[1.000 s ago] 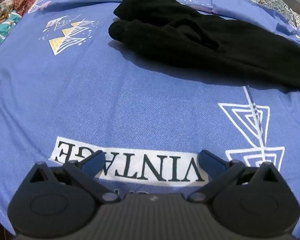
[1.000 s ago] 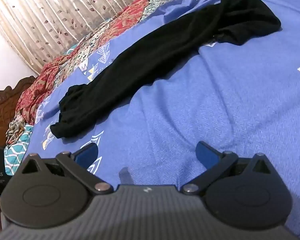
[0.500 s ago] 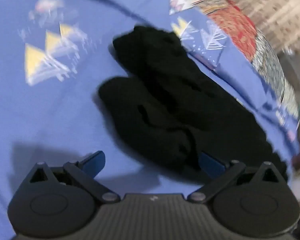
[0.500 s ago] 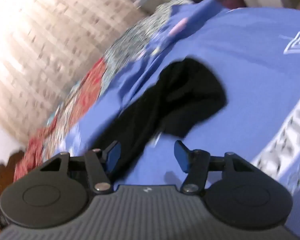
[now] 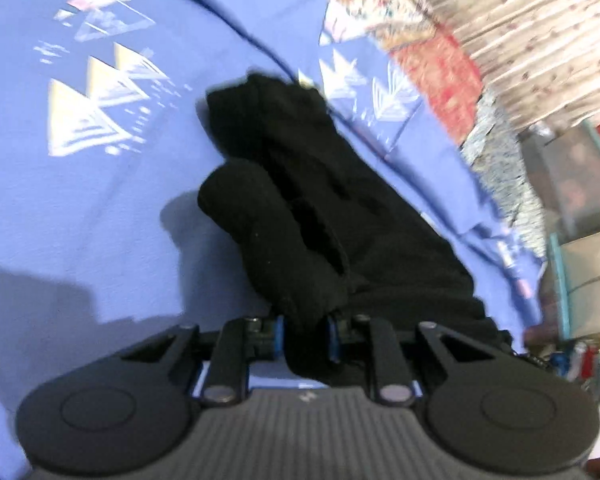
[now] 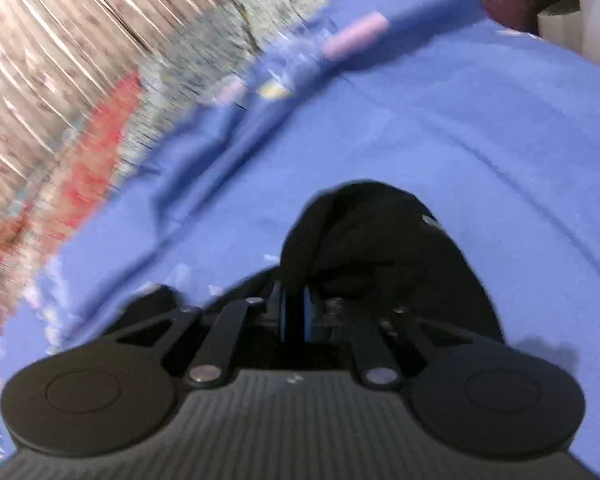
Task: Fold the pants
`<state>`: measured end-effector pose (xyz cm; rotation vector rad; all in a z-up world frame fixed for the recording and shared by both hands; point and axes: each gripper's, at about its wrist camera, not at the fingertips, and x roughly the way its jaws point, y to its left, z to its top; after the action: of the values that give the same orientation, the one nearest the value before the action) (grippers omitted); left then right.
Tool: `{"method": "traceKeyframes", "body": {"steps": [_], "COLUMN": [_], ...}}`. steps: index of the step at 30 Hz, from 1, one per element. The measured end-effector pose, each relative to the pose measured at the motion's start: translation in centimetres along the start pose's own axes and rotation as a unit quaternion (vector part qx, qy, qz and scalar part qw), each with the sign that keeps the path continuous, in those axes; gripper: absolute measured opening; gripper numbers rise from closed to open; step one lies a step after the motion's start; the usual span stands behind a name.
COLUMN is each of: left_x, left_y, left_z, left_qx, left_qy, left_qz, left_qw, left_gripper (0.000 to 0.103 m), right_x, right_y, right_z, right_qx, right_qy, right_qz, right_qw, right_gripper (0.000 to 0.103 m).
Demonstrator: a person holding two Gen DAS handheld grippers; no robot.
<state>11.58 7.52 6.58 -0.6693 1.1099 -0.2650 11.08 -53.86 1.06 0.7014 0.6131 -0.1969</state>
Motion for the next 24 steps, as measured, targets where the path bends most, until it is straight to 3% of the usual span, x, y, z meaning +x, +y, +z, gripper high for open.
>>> {"method": "traceKeyframes", "body": {"steps": [5,7,9,11,13,14,16,18,20,22,24], "left_x": [-7.0,-9.0,-9.7,-9.1,-8.0,-8.1,-7.3,-6.8,-6.5,-6.2,-6.2], "left_y": [4.2,6.2,8.6,10.0,11.3,12.2,12.1,11.0,10.5,9.7,9.8], "left_z": [-0.2,-0.8,-1.3,-2.0,-2.7,-3.1,-3.4,-3.5,-3.7,-3.8,-4.6], "left_qx": [-0.011,-0.016,-0.021,-0.021,-0.029,-0.031,-0.02,0.002,0.018,0.02,0.016], "left_qy": [-0.033,-0.037,-0.035,-0.021,-0.003,0.003,0.002,-0.008,-0.014,-0.02,-0.024], "left_qz": [0.035,0.067,0.102,0.138,0.148,0.147,0.162,0.179,0.185,0.189,0.187], "left_qw": [0.9988,0.9969,0.994,0.9899,0.9885,0.9886,0.9866,0.9838,0.9824,0.9816,0.982], "left_gripper": [0.017,0.017,0.018,0.02,0.022,0.024,0.028,0.029,0.03,0.031,0.033], "right_x": [-10.8,-14.5,-16.7,-17.2,-17.0,-17.1,-17.9,-17.9,-16.9,-14.3,-10.8], "right_y": [2.2,2.6,2.1,0.9,0.2,-0.9,-2.3,-1.6,1.5,4.1,7.4], "right_z": [-4.1,-7.4,-11.8,-15.9,-17.6,-17.6,-16.5,-14.0,-12.3,-10.3,-10.7], "right_qx": [-0.031,-0.048,-0.061,-0.078,-0.095,-0.081,-0.04,-0.05,-0.101,-0.158,-0.222], "right_qy": [-0.067,-0.056,-0.011,0.065,0.091,0.086,0.042,-0.012,-0.042,-0.033,-0.003], "right_qz": [0.171,0.204,0.209,0.177,0.106,0.072,0.045,0.022,0.002,0.0,0.004], "right_qw": [0.982,0.976,0.976,0.979,0.986,0.99,0.997,0.998,0.994,0.987,0.975], "right_gripper": [0.011,0.011,0.013,0.017,0.017,0.017,0.018,0.031,0.059,0.061,0.061]}}
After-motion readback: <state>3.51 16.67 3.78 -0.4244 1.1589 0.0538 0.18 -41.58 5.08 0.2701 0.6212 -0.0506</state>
